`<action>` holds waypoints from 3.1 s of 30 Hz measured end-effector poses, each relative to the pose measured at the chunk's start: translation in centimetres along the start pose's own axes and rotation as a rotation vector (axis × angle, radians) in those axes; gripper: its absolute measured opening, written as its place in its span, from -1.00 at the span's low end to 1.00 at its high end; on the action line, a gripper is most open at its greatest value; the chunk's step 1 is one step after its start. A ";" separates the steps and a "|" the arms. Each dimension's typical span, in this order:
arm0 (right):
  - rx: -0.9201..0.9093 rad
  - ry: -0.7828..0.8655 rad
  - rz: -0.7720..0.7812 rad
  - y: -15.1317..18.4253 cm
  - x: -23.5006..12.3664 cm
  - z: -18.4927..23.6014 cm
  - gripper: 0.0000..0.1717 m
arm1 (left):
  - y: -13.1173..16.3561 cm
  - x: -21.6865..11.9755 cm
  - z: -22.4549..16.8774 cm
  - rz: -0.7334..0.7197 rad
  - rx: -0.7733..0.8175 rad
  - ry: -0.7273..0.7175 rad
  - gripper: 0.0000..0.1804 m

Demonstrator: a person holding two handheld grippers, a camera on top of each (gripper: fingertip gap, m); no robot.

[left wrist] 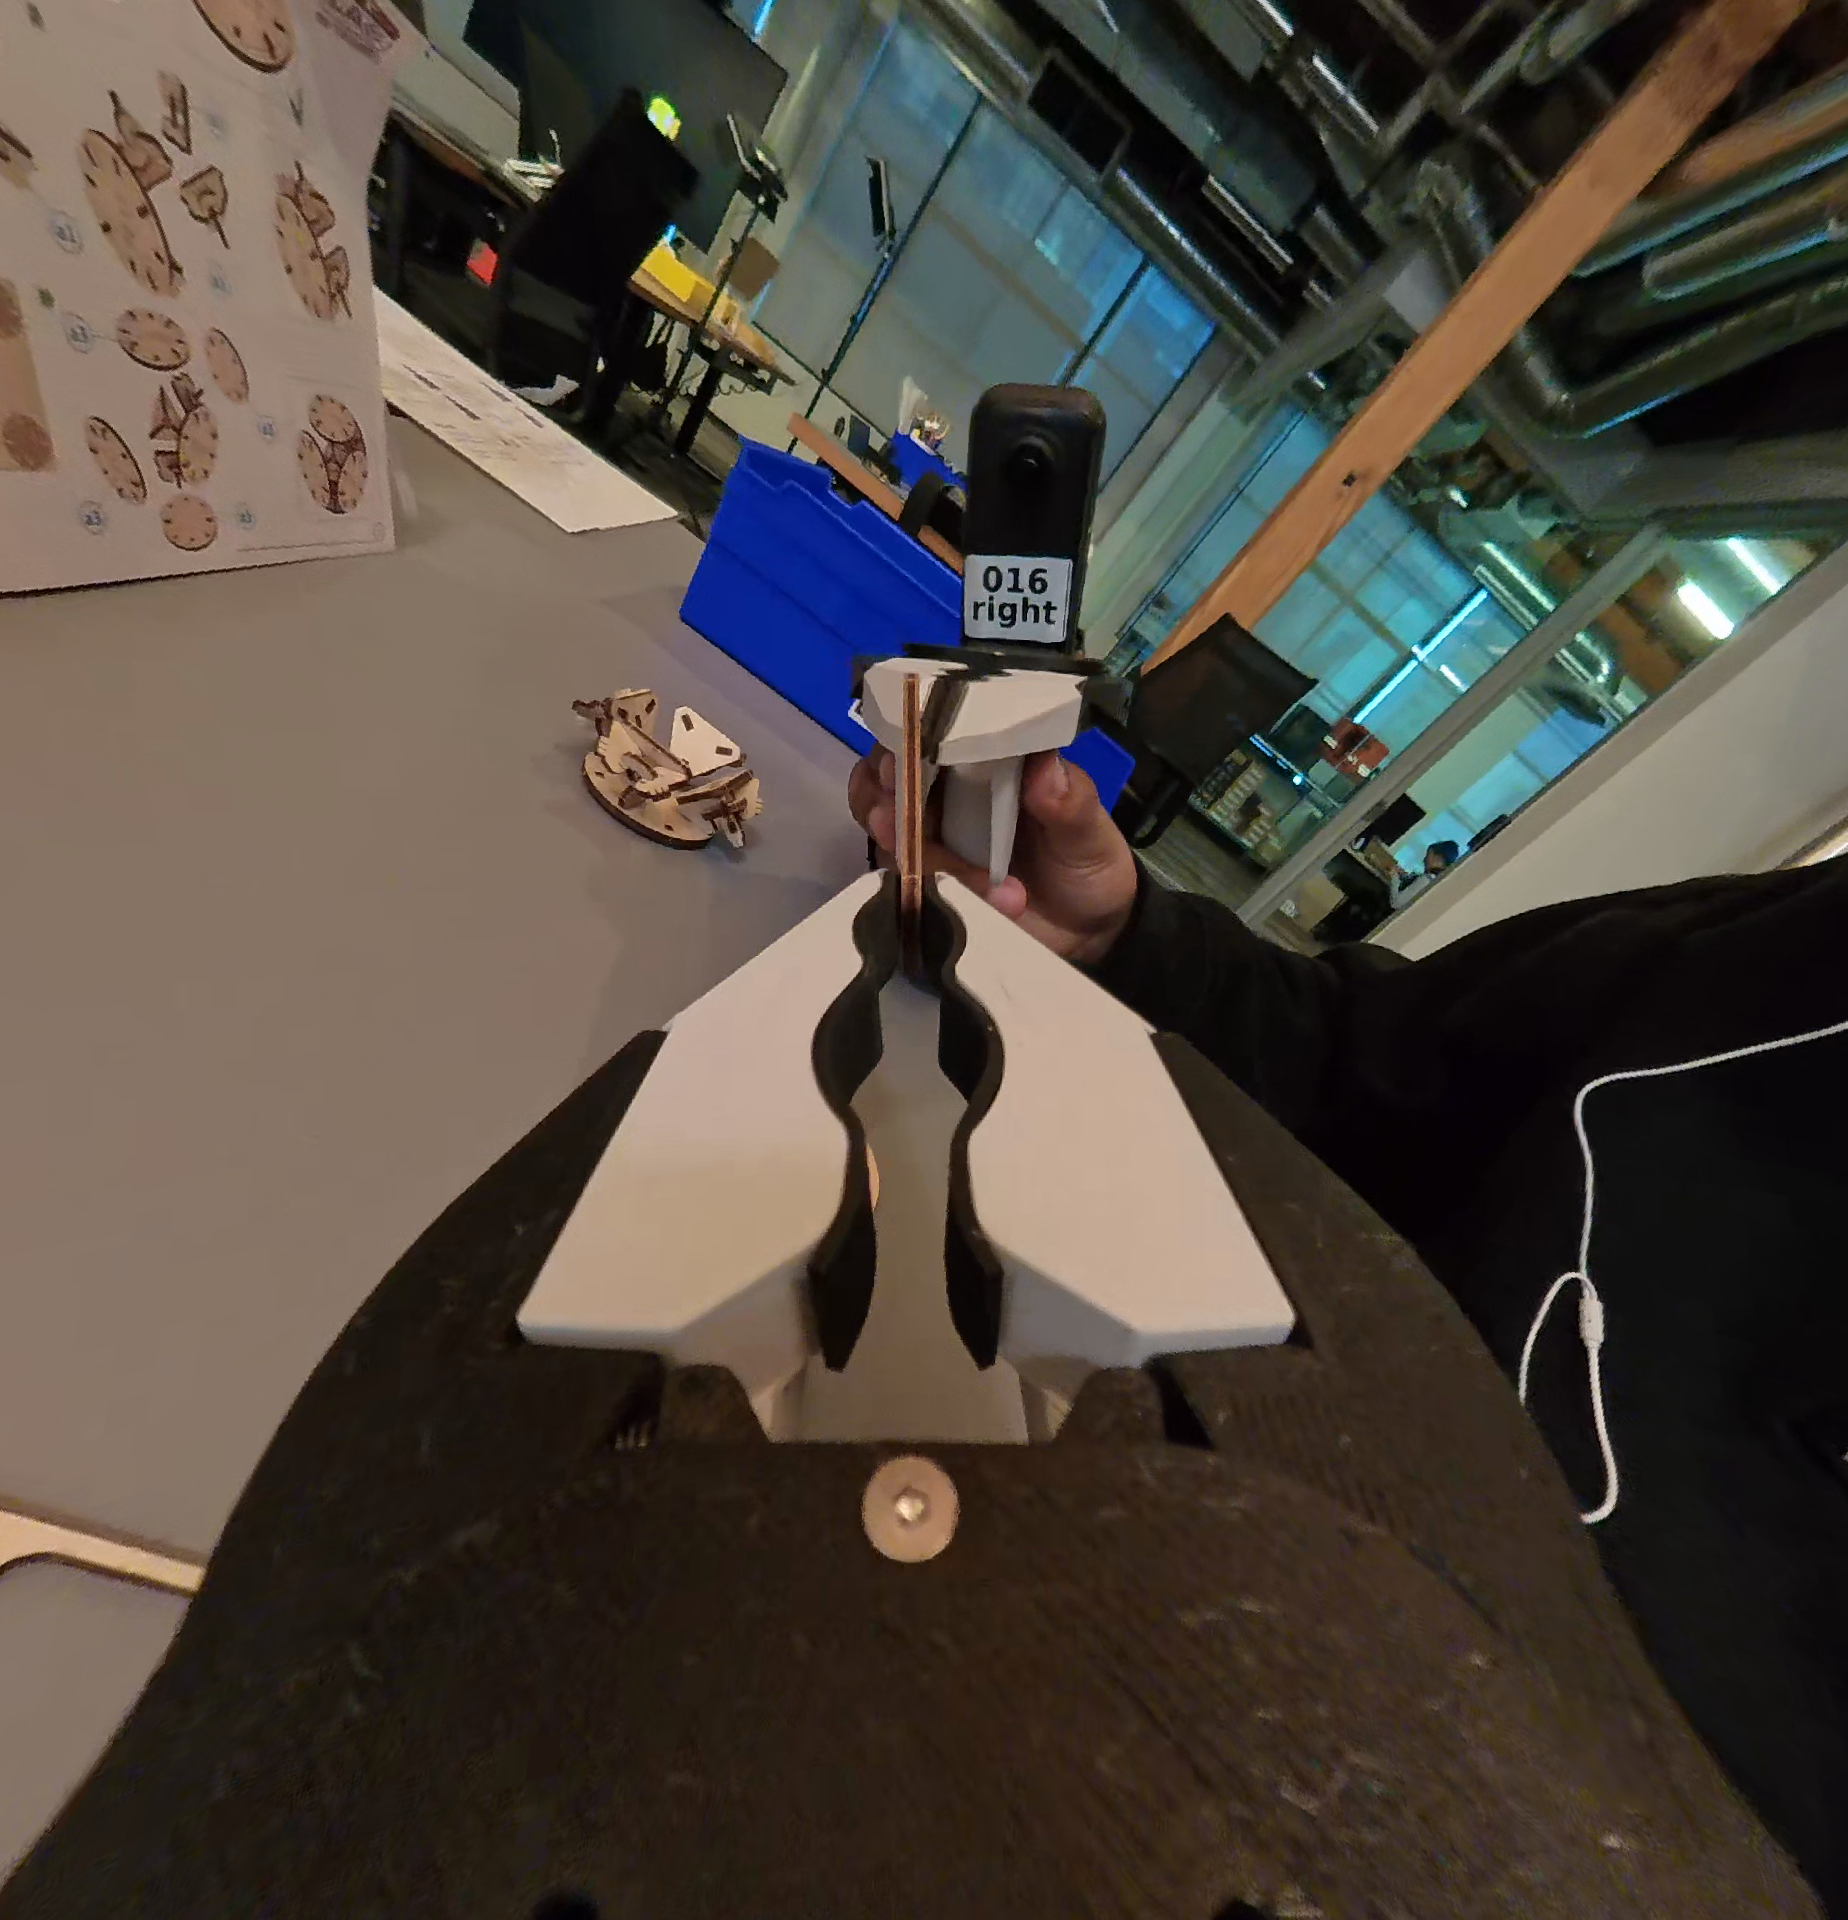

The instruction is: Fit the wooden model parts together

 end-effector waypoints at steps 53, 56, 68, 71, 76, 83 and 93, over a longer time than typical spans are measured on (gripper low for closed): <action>-0.041 -0.059 0.197 3.7 2.1 3.8 -1.00 | 1.5 0.6 -2.1 0.184 0.237 0.074 -0.42; 0.005 -0.058 0.188 3.8 1.9 2.9 -1.00 | 1.9 0.9 -2.0 0.184 0.188 0.095 -0.42; 0.188 -0.073 0.136 3.4 1.1 0.5 -1.00 | 1.8 0.7 -1.5 0.166 0.123 0.099 -0.42; 0.181 -0.066 0.139 3.5 1.1 0.5 -1.00 | 2.0 0.8 -1.6 0.182 0.139 0.093 -0.41; 0.133 -0.049 0.173 3.9 1.5 0.9 -1.00 | 2.8 1.2 -1.8 0.246 0.167 0.081 -0.35; 0.126 -0.077 0.111 3.3 1.5 1.3 -1.00 | 2.8 1.3 -1.6 0.249 0.174 0.059 -0.40; 0.159 -0.051 0.016 2.3 0.9 0.6 -1.00 | 0.9 0.2 -1.6 0.125 0.164 0.059 -0.54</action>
Point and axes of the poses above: each gripper's, where its closed fingertips meet, x out along the fingers, y out of its underside, z = x × y across the jaws, the point moved 3 cm from there along -x, back along the fingers, and after that the axes turned 6 degrees about y, right-handed, at the moved point
